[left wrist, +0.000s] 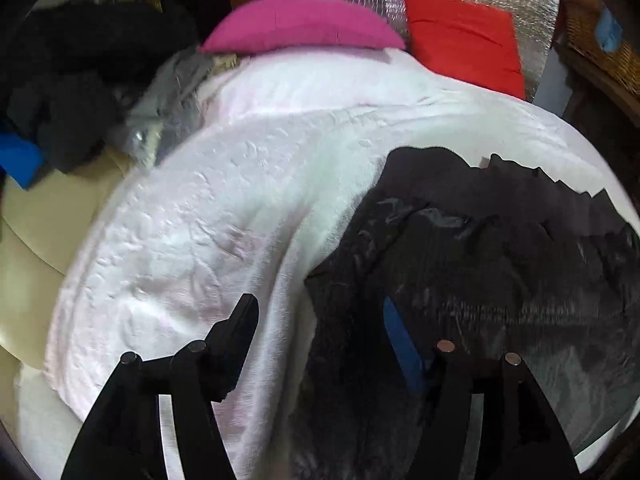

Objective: Fold large clothes

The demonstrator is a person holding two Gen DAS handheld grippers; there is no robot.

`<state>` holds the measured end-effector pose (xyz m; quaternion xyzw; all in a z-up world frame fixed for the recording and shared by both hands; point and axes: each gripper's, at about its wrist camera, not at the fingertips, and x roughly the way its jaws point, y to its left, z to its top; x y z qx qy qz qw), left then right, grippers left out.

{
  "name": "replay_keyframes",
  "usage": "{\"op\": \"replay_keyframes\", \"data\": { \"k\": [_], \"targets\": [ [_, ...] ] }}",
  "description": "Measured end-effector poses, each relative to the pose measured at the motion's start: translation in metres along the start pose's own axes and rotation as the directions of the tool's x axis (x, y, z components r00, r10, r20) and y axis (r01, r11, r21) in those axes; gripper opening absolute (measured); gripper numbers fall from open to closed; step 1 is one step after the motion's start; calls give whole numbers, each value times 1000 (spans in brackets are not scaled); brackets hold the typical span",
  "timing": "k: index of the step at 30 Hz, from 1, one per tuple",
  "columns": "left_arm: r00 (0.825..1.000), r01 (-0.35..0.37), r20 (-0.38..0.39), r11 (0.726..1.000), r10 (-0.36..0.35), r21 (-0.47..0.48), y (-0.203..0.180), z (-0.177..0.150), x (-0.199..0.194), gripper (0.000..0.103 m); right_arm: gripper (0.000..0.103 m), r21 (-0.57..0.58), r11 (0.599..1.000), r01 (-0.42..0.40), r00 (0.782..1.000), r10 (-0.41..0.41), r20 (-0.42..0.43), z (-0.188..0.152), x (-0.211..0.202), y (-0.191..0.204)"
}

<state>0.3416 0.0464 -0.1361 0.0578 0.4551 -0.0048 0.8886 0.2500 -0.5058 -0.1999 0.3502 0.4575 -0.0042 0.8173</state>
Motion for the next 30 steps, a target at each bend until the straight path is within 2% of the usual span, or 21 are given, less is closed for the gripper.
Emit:
{"op": "replay_keyframes", "data": {
  "k": [4, 7, 14, 19, 23, 26, 28, 30],
  "targets": [
    [995, -72, 73, 996, 68, 53, 2, -5, -14, 66, 80, -11, 1000, -13, 1000, 13, -10, -7, -8, -7],
    [990, -111, 97, 991, 103, 75, 6, -8, -13, 66, 80, 0, 1000, -14, 999, 14, -29, -9, -5, -16],
    [982, -158, 125, 978, 142, 133, 3, -16, -15, 66, 80, 57, 998, -28, 991, 36, -131, -7, 31, -22],
    [980, -158, 141, 977, 138, 143, 0, -17, -18, 66, 82, 107, 988, -110, 981, 126, -151, -7, 48, -12],
    [980, -164, 140, 976, 144, 141, 1, -16, -17, 66, 82, 37, 986, -160, 979, 163, -124, -13, 44, 14],
    [979, -169, 139, 976, 150, 137, 0, -16, -16, 66, 82, -68, 964, -256, 966, 251, -67, -19, 23, 42],
    [978, -174, 140, 975, 154, 138, -1, -16, -15, 66, 82, -146, 959, -243, 970, 239, -41, -23, 15, 54],
    [978, -177, 139, 974, 158, 140, -3, -17, -15, 66, 82, -147, 973, -178, 983, 170, -65, -25, 27, 53]
  ]
}}
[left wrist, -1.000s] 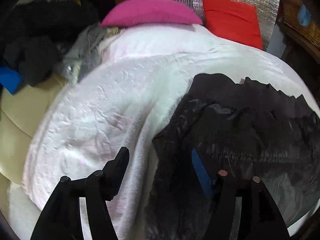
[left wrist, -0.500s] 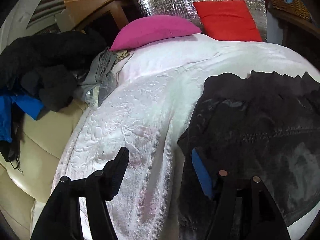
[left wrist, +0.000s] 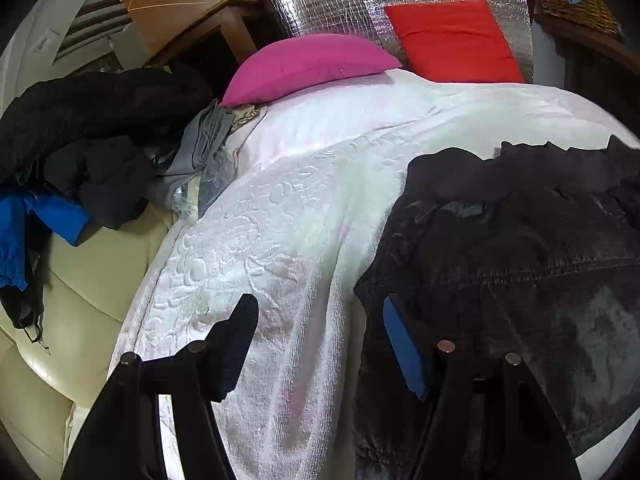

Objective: Fold large clothes

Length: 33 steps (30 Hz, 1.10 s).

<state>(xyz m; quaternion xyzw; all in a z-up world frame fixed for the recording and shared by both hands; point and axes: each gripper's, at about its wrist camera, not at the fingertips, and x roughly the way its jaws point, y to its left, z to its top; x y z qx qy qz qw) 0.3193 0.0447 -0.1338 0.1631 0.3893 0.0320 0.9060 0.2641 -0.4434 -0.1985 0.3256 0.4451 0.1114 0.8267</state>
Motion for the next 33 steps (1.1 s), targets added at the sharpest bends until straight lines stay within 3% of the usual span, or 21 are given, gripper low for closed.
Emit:
{"op": "replay_keyframes", "data": {
  "k": [3, 7, 12, 15, 18, 24, 33],
  "targets": [
    [1000, -5, 1, 1000, 5, 7, -2, -1, 0, 66, 82, 88, 995, 46, 998, -42, -49, 1, 8, -20],
    [1000, -12, 3, 1000, 12, 7, -2, -1, 1, 66, 82, 136, 991, 10, 1000, -7, -22, 7, -6, -33],
    [1000, -17, 1, 1000, 17, 8, -1, -1, 2, 66, 82, 172, 983, 69, 998, -65, -26, 14, -19, -50],
    [1000, -24, 1, 1000, 24, 7, 1, -2, 3, 66, 82, 146, 983, 107, 993, -113, 31, 18, -34, -50],
    [1000, -26, -3, 1000, 26, 7, 2, -3, 5, 66, 85, 150, 985, 87, 991, -101, 85, 20, -47, -54],
    [1000, -29, 1, 1000, 29, 7, 1, -3, 5, 66, 85, 111, 985, 129, 992, -128, -18, 18, -22, -50],
    [1000, -29, 9, 999, 29, 17, -1, -2, 2, 66, 87, 64, 977, 201, 978, -197, -74, 14, 4, -46]
  ]
}}
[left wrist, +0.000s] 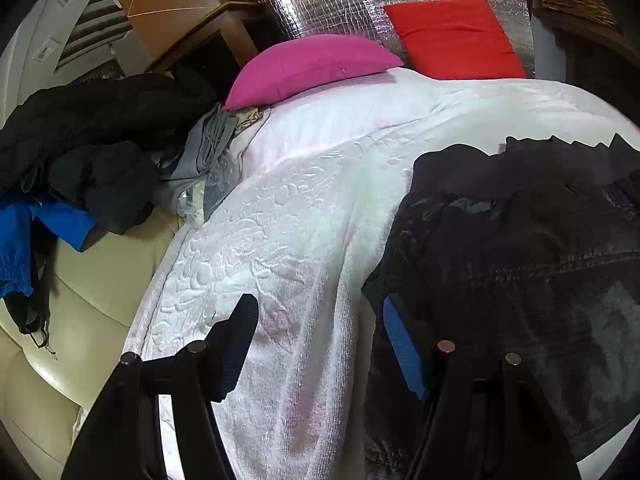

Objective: Fold large clothes
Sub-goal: 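Lift the jacket with both grippers and fold it over again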

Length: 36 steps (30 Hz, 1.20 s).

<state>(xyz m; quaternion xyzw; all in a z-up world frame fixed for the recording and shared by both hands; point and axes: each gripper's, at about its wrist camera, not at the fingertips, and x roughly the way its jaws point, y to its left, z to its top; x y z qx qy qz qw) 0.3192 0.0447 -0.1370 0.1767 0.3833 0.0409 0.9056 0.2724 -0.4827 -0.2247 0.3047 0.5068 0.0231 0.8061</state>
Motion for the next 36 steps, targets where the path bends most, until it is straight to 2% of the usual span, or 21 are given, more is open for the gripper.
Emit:
{"op": "replay_keyframes", "data": {
  "k": [6, 8, 9, 10, 11, 13, 14, 17, 18, 19, 21, 22, 24, 26, 29, 30, 32, 33, 35, 36],
  "targets": [
    [1000, 14, -22, 1000, -14, 4, -1, 2, 5, 66, 87, -9, 1000, 3, 1000, -3, -14, 0, 7, 7],
    [995, 89, -49, 996, -90, -16, 3, 3, 10, 71, 87, -12, 999, -41, 999, 42, 4, 0, 1, 9],
    [986, 151, -68, 988, -154, -41, 8, 4, 14, 74, 87, -11, 998, -65, 998, 65, 14, 1, -3, 9],
    [967, 230, -95, 970, -236, -75, 14, 4, 21, 79, 87, -9, 996, -84, 996, 84, 26, 1, -7, 7],
    [951, 279, -109, 954, -290, -108, 19, 4, 25, 79, 87, -6, 996, -93, 995, 93, 35, 0, -11, 5],
    [889, 402, -146, 892, -434, -206, 34, 2, 42, 83, 87, 11, 994, -106, 993, 106, 53, 0, -18, -4],
    [850, 453, -167, 855, -499, -253, 40, 1, 52, 83, 87, 22, 993, -113, 992, 112, 62, 0, -21, -10],
    [774, 522, -180, 773, -607, -361, 50, -3, 73, 83, 87, 58, 987, -151, 986, 146, 77, 0, -28, -26],
    [715, 570, -193, 720, -672, -395, 50, -5, 83, 83, 87, 69, 984, -164, 984, 158, 82, 0, -30, -31],
    [663, 609, -203, 677, -720, -414, 47, -7, 89, 83, 87, 77, 982, -174, 982, 168, 82, 0, -31, -35],
    [589, 655, -230, 624, -775, -425, 38, -11, 97, 84, 87, 95, 974, -207, 977, 200, 76, -1, -33, -44],
    [559, 677, -247, 608, -791, -415, 31, -12, 100, 84, 87, 101, 971, -218, 975, 212, 74, -1, -34, -46],
    [527, 703, -250, 582, -812, -408, 24, -12, 101, 84, 87, 110, 968, -227, 973, 221, 65, -1, -34, -53],
    [480, 731, -240, 536, -844, -422, 20, -11, 103, 84, 87, 110, 969, -223, 974, 217, 63, -1, -34, -56],
    [458, 744, -227, 510, -860, -431, 14, -13, 105, 88, 87, 116, 964, -240, 971, 237, 39, -2, -31, -61],
    [443, 753, -230, 499, -866, -430, 10, -13, 105, 88, 87, 113, 965, -237, 971, 236, 28, -3, -28, -61],
    [383, 785, -228, 446, -895, -430, -2, -13, 103, 88, 87, 104, 963, -248, 968, 249, -4, -3, -21, -61],
    [379, 792, -228, 442, -897, -422, -5, -8, 104, 89, 87, 104, 958, -266, 963, 269, -22, -4, -17, -61],
    [392, 801, -242, 459, -888, -386, -18, -4, 99, 92, 87, 105, 945, -311, 947, 317, -56, -5, -6, -58],
    [393, 801, -244, 460, -887, -383, -21, -3, 99, 92, 87, 102, 938, -330, 938, 338, -79, -5, 1, -55]
  ]
}}
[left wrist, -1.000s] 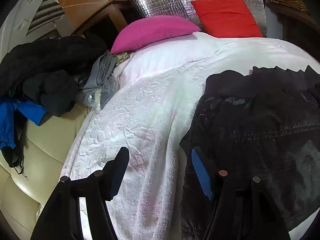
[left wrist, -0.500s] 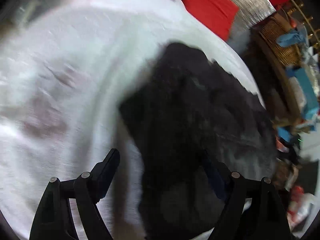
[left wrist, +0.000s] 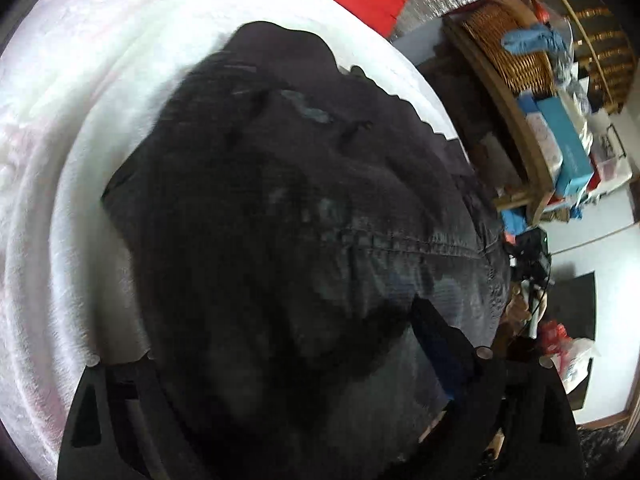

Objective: Fold large clothes
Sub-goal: 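Lift the jacket with both grippers and fold it over again, then lower the folded black jacket onto the bed with both grippers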

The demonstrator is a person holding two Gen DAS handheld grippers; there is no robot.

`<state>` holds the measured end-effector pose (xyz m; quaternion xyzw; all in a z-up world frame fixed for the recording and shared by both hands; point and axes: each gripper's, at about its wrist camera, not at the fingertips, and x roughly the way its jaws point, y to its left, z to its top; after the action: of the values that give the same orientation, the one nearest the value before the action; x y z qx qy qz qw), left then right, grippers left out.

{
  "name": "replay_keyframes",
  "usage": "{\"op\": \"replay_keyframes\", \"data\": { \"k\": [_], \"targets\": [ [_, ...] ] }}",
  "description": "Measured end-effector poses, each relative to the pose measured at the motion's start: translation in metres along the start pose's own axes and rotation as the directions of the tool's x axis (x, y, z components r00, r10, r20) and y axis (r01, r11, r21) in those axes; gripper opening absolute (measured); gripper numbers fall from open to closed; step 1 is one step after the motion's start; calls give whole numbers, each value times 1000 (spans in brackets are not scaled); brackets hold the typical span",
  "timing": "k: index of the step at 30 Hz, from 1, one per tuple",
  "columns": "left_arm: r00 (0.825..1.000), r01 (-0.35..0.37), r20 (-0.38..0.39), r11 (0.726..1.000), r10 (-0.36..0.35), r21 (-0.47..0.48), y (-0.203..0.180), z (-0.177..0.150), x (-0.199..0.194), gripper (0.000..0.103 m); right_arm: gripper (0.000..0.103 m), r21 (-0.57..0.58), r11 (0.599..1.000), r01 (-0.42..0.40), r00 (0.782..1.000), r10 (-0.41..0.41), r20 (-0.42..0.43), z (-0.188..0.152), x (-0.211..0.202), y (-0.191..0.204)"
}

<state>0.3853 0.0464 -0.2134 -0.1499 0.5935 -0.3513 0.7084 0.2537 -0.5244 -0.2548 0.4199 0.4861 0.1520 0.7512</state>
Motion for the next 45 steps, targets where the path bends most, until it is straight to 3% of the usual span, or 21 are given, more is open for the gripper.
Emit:
{"op": "replay_keyframes", "data": {
  "k": [7, 10, 12, 13, 14, 20, 28, 31, 33, 36, 38, 41, 45],
  "targets": [
    [990, 127, 77, 990, -121, -69, 5, 15, -6, 92, 93, -30, 994, -108, 992, 106, -65, 3, 42, 15],
    [988, 120, 104, 991, -113, -65, 2, 19, -5, 90, 93, -45, 993, -110, 992, 107, -59, -1, 49, 27],
    [990, 94, 114, 993, -87, -65, 2, 21, -5, 83, 85, -89, 992, -87, 995, 83, -52, -4, 53, 38],
    [991, 67, 116, 995, -59, -70, 2, 21, -5, 72, 84, -107, 991, -76, 996, 72, -48, -7, 53, 42],
    [992, 57, 120, 995, -47, -82, 4, 21, -5, 67, 81, -132, 990, -48, 998, 44, -36, -10, 54, 48],
    [985, 22, 170, 997, -10, -69, -5, 19, -15, 50, 57, -210, 977, 38, 999, -33, 29, -16, 48, 66],
    [954, 42, 296, 999, -38, -8, -34, 23, -46, 38, 47, -290, 955, 61, 991, -24, 131, -16, 28, 102],
    [942, 38, 334, 999, -29, -21, -31, 29, -49, 37, 47, -300, 950, 85, 985, -34, 172, -13, 23, 110],
    [947, -23, 319, 999, 36, -44, -24, 32, -39, 38, 47, -288, 951, 117, 980, -63, 190, -8, 26, 106],
    [966, -50, 246, 989, 84, -141, -1, 34, -23, 52, 47, -219, 961, 166, 975, -127, 184, 1, 33, 85],
    [975, -75, 193, 981, 110, -178, 12, 31, -15, 66, 47, -168, 971, 172, 978, -148, 145, 5, 38, 68],
    [976, -124, 157, 975, 154, -187, 14, 27, -10, 75, 57, -131, 979, 156, 984, -142, 110, 4, 39, 59],
    [964, -189, 148, 963, 219, -192, 8, 27, -13, 78, 74, -109, 978, 179, 981, -168, 96, 5, 32, 61]
  ]
}}
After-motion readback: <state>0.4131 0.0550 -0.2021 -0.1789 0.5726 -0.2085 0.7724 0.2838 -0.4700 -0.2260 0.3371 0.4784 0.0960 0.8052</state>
